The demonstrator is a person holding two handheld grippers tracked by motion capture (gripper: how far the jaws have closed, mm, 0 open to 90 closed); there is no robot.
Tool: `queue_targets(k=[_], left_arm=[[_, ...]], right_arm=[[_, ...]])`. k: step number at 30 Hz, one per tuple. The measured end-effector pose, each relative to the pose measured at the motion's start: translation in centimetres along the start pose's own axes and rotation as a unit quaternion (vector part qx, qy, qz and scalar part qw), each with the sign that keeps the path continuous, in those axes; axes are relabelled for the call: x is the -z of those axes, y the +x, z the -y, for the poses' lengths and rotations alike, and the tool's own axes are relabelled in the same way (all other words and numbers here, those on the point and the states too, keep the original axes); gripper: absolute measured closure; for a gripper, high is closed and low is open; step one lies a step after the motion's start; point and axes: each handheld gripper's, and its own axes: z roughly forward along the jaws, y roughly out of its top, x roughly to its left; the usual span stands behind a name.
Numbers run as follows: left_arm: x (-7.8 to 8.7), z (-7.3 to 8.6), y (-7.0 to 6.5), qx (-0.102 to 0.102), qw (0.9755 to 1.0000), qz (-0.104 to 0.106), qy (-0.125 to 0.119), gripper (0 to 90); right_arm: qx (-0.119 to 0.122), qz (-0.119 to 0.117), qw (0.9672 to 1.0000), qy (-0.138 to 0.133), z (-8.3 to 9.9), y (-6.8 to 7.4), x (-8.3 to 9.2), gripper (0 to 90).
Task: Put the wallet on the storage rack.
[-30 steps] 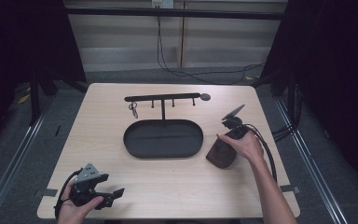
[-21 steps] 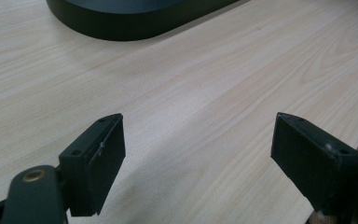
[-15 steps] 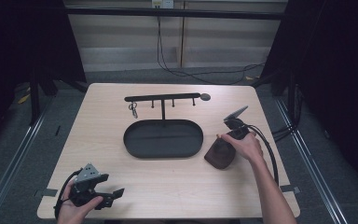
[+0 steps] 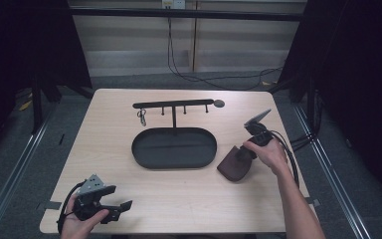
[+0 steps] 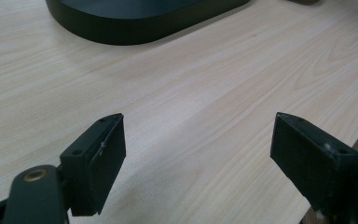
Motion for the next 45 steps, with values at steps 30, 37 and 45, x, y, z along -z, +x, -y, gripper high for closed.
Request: queue_targets(k=[30, 37, 45], left_arm=[[0.0, 0.0, -0.2, -0.005, 1.0000, -0.008, 0.000, 18.2], [0.0, 0.0, -0.1, -0.006, 0.9999, -0.008, 0.000, 18.2], [0.0, 0.0, -0.1, -0.004, 1.0000, -0.007, 0.005, 18.2]], right_arm=[[0.012, 0.047, 0.9987, -0.017, 0.2, 1.2, 3.2, 64.0], [0.013, 0.052, 0.9982, -0.025, 0.2, 1.3, 4.6, 69.2], [0.014, 0.067, 0.9973, -0.026, -0.3, 2.1, 5.7, 72.1]])
